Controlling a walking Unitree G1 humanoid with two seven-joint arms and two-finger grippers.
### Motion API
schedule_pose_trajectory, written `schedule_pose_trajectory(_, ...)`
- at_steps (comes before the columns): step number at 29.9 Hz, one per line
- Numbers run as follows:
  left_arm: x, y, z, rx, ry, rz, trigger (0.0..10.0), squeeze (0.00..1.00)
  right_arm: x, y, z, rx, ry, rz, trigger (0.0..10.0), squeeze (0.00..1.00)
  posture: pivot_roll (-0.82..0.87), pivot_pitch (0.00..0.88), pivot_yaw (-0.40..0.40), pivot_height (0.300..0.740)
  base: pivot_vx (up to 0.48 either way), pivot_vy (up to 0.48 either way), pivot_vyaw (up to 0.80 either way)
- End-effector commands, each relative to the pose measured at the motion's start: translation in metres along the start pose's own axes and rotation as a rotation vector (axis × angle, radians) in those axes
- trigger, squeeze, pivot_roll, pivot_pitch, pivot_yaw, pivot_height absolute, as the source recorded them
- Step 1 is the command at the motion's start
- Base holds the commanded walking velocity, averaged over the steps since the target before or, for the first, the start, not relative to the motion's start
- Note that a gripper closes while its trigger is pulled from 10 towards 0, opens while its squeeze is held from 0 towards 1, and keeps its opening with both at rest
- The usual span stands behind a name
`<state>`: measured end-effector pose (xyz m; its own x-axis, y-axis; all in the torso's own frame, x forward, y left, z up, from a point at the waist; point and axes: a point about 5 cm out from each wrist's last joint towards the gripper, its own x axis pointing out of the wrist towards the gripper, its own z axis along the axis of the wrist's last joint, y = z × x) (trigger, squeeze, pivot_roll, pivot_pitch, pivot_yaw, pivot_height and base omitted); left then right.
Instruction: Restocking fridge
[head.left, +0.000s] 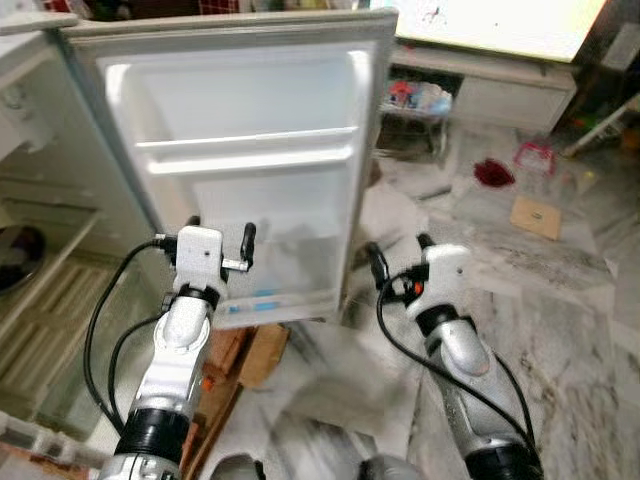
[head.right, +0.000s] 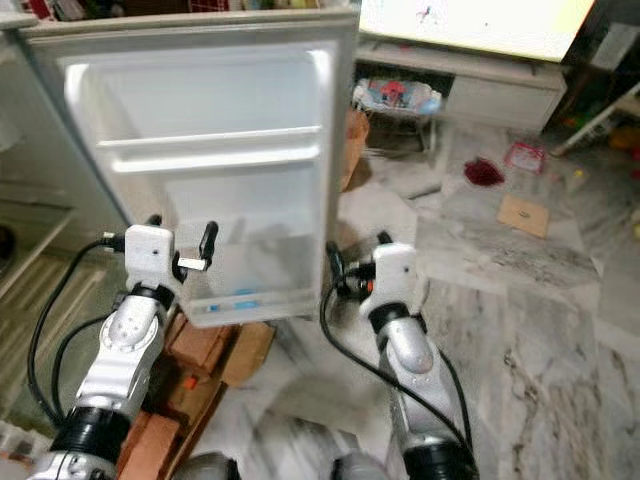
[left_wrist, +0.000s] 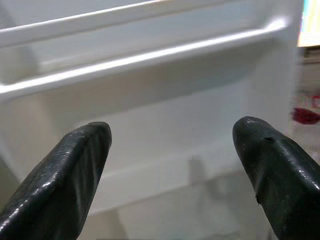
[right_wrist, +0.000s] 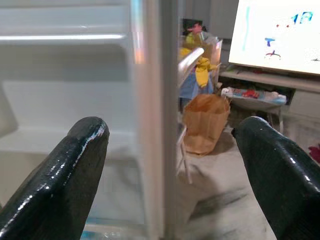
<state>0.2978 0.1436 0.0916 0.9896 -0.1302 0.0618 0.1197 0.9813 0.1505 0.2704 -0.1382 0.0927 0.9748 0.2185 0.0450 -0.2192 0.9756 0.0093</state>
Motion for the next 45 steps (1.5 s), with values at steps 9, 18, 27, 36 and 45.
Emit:
schedule_pose_trajectory(9, 0.002, -0.003, -0.001, 0.037, -0.001, -0.021, 10.0, 0.00, 0.006, -0.004, 0.008, -0.019, -0.040, -0.006, 10.0, 0.00, -0.03, 0.000, 0.028, 0.740, 0.000, -0.458, 0.65)
schedule_pose_trajectory(18, 0.005, 0.003, -0.002, 0.076, 0.006, -0.001, 10.0, 0.00, 0.008, -0.003, 0.011, -0.049, -0.060, 0.006, 10.0, 0.00, -0.03, 0.000, 0.033, 0.740, 0.285, -0.332, 0.63)
schedule_pose_trajectory(27, 0.003, -0.001, -0.004, 0.069, 0.014, 0.003, 10.0, 0.00, 0.010, -0.003, 0.012, -0.027, -0.054, -0.007, 10.0, 0.00, -0.03, 0.000, 0.028, 0.740, 0.387, -0.255, 0.18)
schedule_pose_trajectory(36, 0.004, -0.001, -0.004, 0.045, 0.008, 0.009, 10.0, 0.00, 0.010, -0.002, 0.014, -0.070, -0.074, 0.023, 10.0, 0.00, -0.03, 0.000, 0.024, 0.740, 0.422, -0.029, 0.00)
schedule_pose_trajectory(45, -0.010, 0.006, -0.017, -0.021, 0.095, 0.091, 10.0, 0.00, 0.009, -0.001, 0.010, -0.080, -0.053, 0.044, 10.0, 0.00, -0.03, 0.000, 0.024, 0.740, 0.089, -0.057, 0.00)
